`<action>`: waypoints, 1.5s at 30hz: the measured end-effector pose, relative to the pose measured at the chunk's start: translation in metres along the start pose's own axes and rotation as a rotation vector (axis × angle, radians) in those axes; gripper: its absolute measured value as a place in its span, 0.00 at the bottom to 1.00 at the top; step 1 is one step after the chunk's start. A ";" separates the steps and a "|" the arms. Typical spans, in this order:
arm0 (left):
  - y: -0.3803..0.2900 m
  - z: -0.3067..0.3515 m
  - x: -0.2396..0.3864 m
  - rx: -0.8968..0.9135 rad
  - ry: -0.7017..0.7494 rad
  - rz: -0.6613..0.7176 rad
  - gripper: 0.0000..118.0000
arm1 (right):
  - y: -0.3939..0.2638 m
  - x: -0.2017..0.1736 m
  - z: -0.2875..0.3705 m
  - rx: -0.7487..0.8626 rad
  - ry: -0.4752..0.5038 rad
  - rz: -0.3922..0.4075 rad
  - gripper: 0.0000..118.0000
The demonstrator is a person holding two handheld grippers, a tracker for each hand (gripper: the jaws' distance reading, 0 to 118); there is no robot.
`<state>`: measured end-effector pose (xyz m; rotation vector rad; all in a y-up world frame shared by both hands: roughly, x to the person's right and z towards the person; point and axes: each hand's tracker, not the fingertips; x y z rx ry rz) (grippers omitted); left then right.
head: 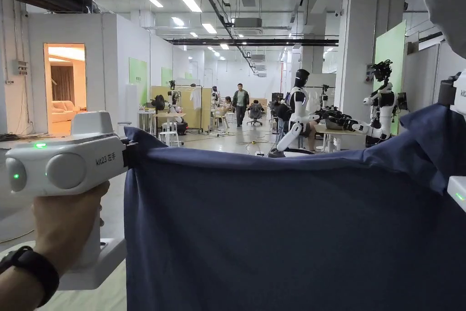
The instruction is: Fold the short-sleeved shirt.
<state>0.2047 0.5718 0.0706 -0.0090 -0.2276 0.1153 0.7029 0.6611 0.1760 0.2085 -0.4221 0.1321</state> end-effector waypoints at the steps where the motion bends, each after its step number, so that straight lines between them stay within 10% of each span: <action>1: 0.000 -0.005 0.000 0.001 0.001 0.008 0.03 | 0.000 -0.002 -0.004 0.004 -0.003 0.002 0.02; 15: -0.114 -0.022 -0.023 -0.187 -0.066 0.089 0.03 | -0.097 -0.014 0.016 -0.223 0.130 -0.079 0.02; 35: -0.331 0.318 -0.125 -0.282 -0.193 0.425 0.03 | -0.312 0.063 0.398 -0.448 0.235 -0.350 0.02; 42: -0.383 0.314 -0.106 -0.557 -0.181 0.220 0.04 | -0.353 0.074 0.443 -0.692 0.185 -0.343 0.02; 45: -0.394 0.282 -0.093 -0.635 -0.163 0.229 0.45 | -0.365 0.076 0.443 -0.714 0.159 -0.381 0.02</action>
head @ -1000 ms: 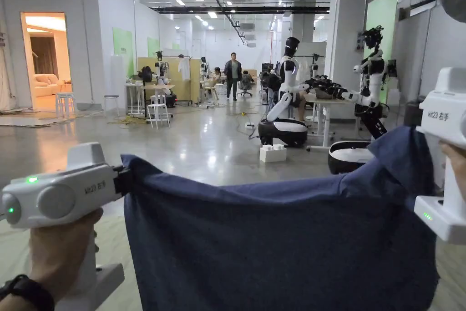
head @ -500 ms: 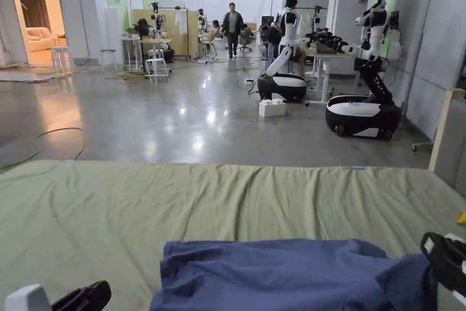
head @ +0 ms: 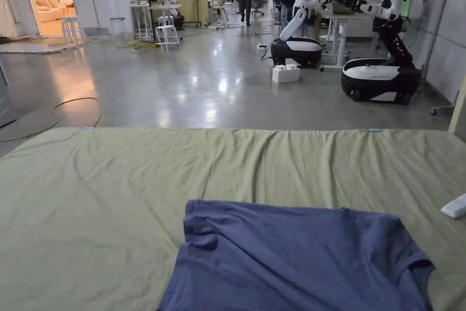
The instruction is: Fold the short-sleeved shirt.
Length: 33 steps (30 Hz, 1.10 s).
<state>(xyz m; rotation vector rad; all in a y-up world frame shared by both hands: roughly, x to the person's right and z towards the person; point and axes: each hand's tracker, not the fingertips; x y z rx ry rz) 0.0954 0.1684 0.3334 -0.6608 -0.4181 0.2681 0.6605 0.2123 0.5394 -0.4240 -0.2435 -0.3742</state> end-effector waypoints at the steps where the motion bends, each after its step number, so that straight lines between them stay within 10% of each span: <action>1: 0.004 -0.016 0.003 -0.048 0.037 0.002 0.62 | -0.002 -0.001 -0.002 0.001 -0.010 -0.005 0.02; 7: 0.026 -0.082 0.020 -0.123 0.110 -0.071 0.69 | 0.007 -0.006 -0.009 -0.021 0.007 0.014 0.08; 9: 0.026 -0.063 0.031 -0.079 0.087 -0.073 0.69 | 0.007 -0.007 -0.007 -0.033 -0.023 0.033 0.58; 12: 0.019 0.000 0.057 0.052 0.060 -0.146 0.69 | 0.009 -0.008 0.011 -0.029 -0.120 0.062 0.73; 22: -0.010 0.196 0.148 0.421 0.199 -0.301 0.69 | 0.015 -0.056 0.110 0.235 -0.016 0.192 0.75; 25: -0.015 0.212 0.160 0.460 0.196 -0.328 0.62 | 0.016 -0.074 0.126 0.264 0.022 0.220 0.71; 29: -0.020 0.220 0.171 0.479 0.180 -0.368 0.07 | 0.010 -0.092 0.138 0.277 0.096 0.249 0.14; 33: -0.023 0.222 0.176 0.480 0.142 -0.374 0.01 | 0.003 -0.107 0.138 0.270 0.087 0.330 0.01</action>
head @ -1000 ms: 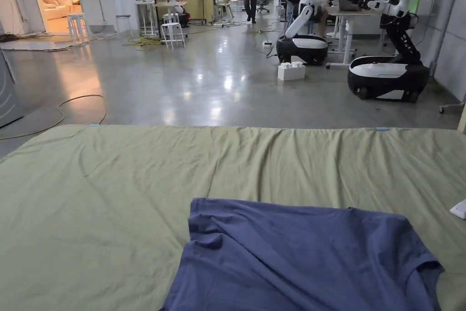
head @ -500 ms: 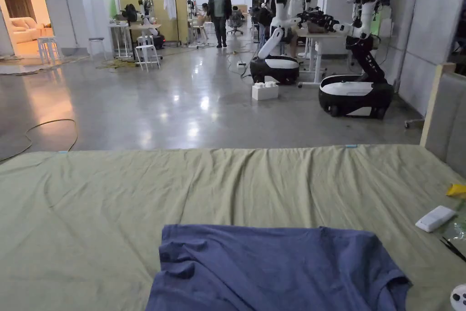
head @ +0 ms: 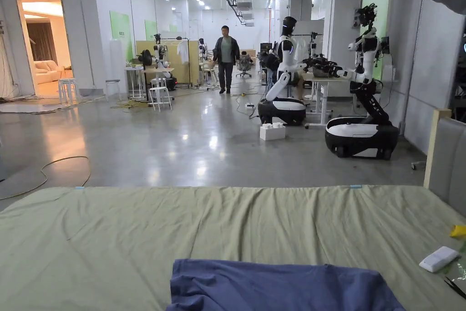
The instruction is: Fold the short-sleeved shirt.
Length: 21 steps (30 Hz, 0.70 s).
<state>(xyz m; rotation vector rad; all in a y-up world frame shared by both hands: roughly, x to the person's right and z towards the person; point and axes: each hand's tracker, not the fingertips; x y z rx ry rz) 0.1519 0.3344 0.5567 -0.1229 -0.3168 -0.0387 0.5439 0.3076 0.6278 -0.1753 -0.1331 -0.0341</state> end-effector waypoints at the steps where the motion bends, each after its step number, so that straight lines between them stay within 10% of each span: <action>1: 0.000 0.000 0.001 -0.003 0.001 0.001 0.01 | 0.000 -0.001 -0.001 -0.009 0.008 -0.002 0.01; 21: -0.034 -0.096 -0.034 -0.178 -0.081 0.084 0.02 | -0.012 0.001 -0.022 -0.084 0.052 -0.073 0.00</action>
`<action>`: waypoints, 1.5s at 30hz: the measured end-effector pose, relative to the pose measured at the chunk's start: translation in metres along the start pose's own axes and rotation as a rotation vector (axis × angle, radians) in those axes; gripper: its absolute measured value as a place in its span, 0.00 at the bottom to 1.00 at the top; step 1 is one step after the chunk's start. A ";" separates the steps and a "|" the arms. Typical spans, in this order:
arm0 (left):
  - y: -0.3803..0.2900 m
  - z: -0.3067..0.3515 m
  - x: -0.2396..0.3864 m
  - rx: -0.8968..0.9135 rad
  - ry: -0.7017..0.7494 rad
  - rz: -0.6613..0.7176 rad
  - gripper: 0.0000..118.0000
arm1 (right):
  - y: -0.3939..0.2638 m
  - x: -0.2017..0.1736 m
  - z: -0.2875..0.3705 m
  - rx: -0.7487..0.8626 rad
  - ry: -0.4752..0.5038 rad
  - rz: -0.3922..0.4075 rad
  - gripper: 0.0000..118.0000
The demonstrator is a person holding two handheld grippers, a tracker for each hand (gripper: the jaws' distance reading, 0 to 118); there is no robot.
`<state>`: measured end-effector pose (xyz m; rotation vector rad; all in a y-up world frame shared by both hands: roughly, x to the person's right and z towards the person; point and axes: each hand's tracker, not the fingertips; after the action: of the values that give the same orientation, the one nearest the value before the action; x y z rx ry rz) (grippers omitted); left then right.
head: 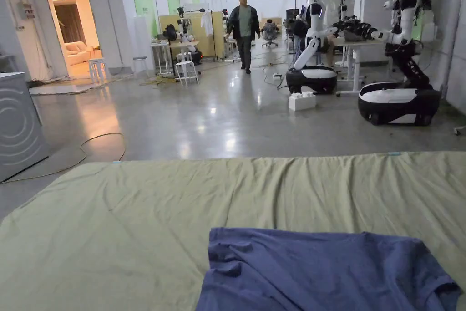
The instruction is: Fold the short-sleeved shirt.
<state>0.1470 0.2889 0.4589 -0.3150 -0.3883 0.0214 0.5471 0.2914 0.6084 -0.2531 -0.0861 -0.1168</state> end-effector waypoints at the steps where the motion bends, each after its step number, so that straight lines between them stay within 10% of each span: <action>1: -0.002 -0.019 -0.009 -0.046 -0.006 0.033 0.05 | -0.001 0.000 -0.001 -0.011 -0.003 0.000 0.00; 6: -0.021 -0.125 -0.046 -0.252 -0.040 0.168 0.53 | -0.014 0.011 -0.003 -0.057 -0.048 -0.013 0.00; 8: -0.032 -0.166 -0.056 -0.329 -0.005 0.157 0.58 | -0.019 0.019 -0.006 -0.081 -0.060 -0.049 0.00; 19: -0.076 -0.297 -0.090 -0.574 0.089 0.216 0.55 | -0.031 0.045 -0.027 -0.172 -0.133 -0.128 0.00; 24: -0.082 -0.296 -0.063 -0.585 0.101 0.038 0.10 | -0.035 0.046 -0.036 -0.204 -0.138 -0.136 0.00; 29: -0.090 -0.309 -0.060 -0.654 0.114 0.016 0.07 | -0.035 0.059 -0.067 -0.253 -0.150 -0.119 0.01; 31: -0.089 -0.311 -0.063 -0.672 0.105 0.032 0.07 | -0.035 0.074 -0.090 -0.317 -0.188 -0.141 0.14; 33: -0.089 -0.311 -0.059 -0.685 0.096 0.000 0.07 | -0.040 0.094 -0.122 -0.468 -0.224 -0.233 0.64; 34: -0.088 -0.311 -0.058 -0.686 0.092 -0.023 0.07 | -0.049 0.104 -0.136 -0.494 -0.223 -0.273 0.70; 40: -0.090 -0.308 -0.055 -0.670 0.105 -0.036 0.07 | -0.087 0.132 -0.182 -0.636 -0.220 -0.427 0.65; 43: -0.092 -0.306 -0.059 -0.653 0.103 -0.026 0.07 | -0.098 0.132 -0.195 -0.685 -0.164 -0.414 0.03; 45: -0.088 -0.299 -0.063 -0.623 0.099 0.020 0.05 | -0.100 0.129 -0.195 -0.673 -0.193 -0.389 0.03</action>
<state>0.1974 0.1109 0.2007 -0.9319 -0.2860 -0.0979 0.6754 0.1325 0.4573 -0.9198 -0.2885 -0.5118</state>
